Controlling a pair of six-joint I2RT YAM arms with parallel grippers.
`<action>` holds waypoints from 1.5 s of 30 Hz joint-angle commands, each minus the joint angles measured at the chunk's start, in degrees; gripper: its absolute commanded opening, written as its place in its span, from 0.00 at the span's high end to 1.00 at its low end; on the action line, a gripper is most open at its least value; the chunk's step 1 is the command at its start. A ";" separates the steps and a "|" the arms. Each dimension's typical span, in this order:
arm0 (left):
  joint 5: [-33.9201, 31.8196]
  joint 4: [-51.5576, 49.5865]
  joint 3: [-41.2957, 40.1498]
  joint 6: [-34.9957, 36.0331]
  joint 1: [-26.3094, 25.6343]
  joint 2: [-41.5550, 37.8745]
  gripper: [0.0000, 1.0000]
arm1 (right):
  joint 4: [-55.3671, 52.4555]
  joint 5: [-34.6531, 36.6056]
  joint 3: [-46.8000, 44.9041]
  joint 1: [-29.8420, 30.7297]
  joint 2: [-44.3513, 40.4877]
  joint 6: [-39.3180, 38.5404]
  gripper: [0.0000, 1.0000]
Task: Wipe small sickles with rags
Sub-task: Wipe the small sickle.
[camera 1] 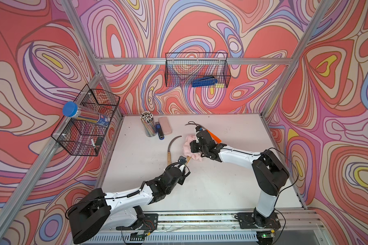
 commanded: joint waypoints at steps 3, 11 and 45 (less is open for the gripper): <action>-0.43 3.33 0.83 -2.46 2.06 1.99 1.00 | -3.08 0.39 0.87 1.32 -11.71 -2.12 1.00; 1.67 0.18 0.76 -4.87 2.27 2.58 1.00 | -2.24 1.99 -3.10 2.74 -14.73 -1.74 1.00; -0.13 9.24 -0.23 -12.00 2.30 20.26 0.37 | -6.64 10.40 -18.06 -3.25 -37.25 0.74 1.00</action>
